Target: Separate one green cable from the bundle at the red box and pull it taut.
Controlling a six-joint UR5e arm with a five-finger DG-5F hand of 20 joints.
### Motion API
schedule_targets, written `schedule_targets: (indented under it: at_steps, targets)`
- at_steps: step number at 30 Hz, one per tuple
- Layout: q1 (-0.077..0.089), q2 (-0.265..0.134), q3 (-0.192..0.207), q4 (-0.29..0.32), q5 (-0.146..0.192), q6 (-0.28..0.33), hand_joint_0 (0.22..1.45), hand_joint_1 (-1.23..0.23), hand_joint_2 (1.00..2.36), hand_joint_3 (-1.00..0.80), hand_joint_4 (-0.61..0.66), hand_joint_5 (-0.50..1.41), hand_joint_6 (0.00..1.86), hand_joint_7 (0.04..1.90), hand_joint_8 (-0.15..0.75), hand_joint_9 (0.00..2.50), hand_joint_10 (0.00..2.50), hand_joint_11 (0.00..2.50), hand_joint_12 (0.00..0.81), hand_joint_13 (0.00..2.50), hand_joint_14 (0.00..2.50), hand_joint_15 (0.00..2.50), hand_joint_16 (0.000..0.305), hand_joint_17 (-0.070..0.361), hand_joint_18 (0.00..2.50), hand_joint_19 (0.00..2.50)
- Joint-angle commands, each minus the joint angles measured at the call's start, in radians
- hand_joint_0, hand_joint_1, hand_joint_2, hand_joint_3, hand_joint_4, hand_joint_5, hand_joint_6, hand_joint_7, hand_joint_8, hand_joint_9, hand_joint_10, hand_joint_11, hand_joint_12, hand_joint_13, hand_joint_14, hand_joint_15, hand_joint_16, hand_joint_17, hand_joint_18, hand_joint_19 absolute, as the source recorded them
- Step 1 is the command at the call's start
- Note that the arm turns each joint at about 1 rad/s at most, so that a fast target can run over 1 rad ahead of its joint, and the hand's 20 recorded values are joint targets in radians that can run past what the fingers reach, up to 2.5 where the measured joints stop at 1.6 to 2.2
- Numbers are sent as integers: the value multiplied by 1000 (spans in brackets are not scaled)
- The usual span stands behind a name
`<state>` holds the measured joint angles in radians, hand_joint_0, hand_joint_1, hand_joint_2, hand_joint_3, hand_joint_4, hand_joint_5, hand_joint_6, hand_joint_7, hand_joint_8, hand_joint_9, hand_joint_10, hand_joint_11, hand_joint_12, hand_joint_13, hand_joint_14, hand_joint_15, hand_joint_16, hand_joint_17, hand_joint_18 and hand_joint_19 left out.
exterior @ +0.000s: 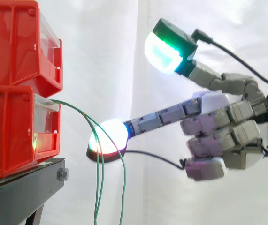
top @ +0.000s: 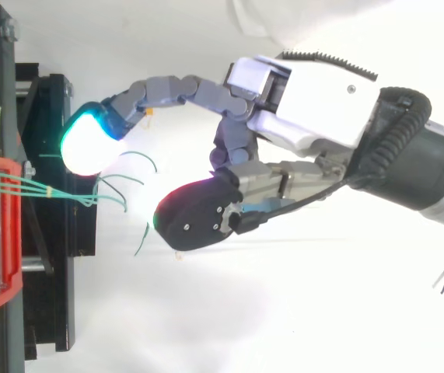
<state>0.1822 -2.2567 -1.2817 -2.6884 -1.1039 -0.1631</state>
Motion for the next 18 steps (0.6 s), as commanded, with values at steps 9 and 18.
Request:
schedule_targets:
  at_steps: [9,18]
  targets:
    - [3,-41,5,44,-36,131,341,-416,1000,-500,308,-153,501,637,282,2458,16,1639,390,2458,10,1521,87,197,2500,866]
    - [17,-41,32,64,-34,146,342,-418,1000,-500,309,-153,501,633,282,2455,16,1637,382,2455,9,1523,88,198,2500,873]
